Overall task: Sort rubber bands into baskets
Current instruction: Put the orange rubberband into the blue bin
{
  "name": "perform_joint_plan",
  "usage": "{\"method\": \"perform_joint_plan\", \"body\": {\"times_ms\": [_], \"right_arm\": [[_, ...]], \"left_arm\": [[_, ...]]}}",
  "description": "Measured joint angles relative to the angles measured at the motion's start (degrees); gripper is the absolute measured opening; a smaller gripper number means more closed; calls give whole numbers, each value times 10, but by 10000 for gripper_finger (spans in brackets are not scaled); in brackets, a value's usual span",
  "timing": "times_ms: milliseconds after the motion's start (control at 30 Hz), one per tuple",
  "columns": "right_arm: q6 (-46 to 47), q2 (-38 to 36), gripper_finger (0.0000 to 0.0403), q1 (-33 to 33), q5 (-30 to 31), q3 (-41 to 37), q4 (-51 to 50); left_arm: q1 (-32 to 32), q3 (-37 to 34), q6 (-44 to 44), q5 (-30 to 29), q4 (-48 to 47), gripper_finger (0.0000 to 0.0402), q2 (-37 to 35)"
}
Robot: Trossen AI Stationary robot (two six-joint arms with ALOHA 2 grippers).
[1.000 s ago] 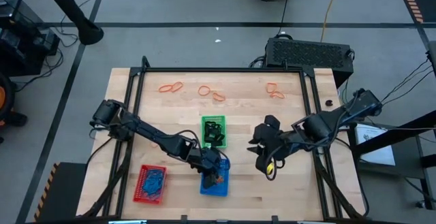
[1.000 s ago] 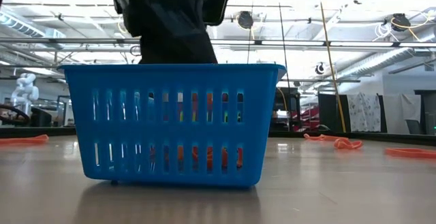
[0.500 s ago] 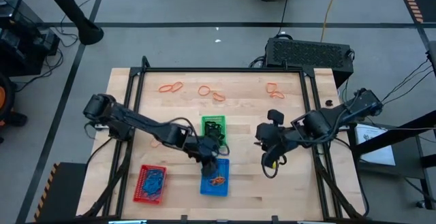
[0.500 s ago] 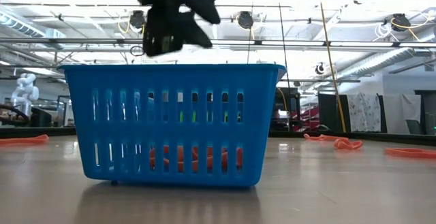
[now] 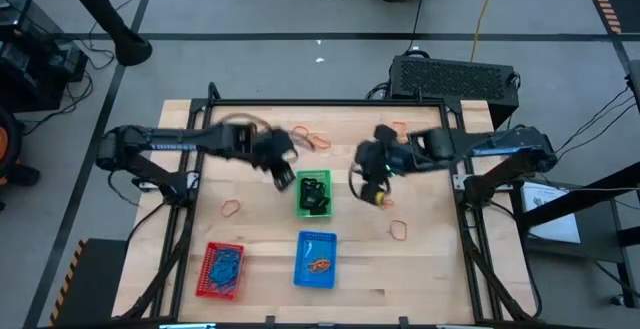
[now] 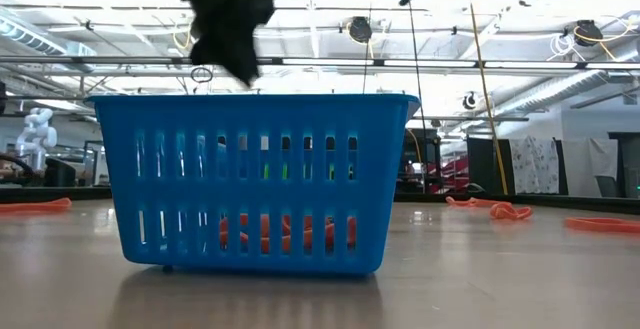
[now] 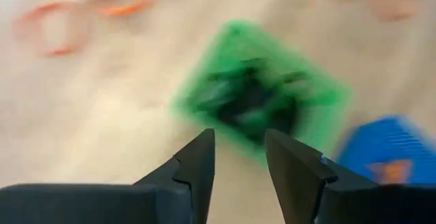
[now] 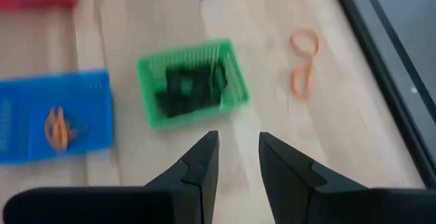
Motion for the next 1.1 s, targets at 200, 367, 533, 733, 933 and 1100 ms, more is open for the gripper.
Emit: {"method": "perform_joint_plan", "body": {"times_ms": [200,367,533,733,933,1100], "right_arm": [[-13,17,98,-66,-38,1,65],[16,27,98,-100,-47,1,81],[59,36,98,-127,-46,0,119],[73,47,98,-155,-47,0,190],[64,46,98,-188,-72,0,195],[38,46,98,-212,-123,0,189]], "left_arm": [[204,-39,168,41,-48,137,-9],[371,-83,253,53,-35,137,9],[456,-98,317,80,23,137,40],[472,-98,344,88,61,137,113],[472,-98,343,82,77,137,173],[471,-98,343,73,83,137,192]]}}
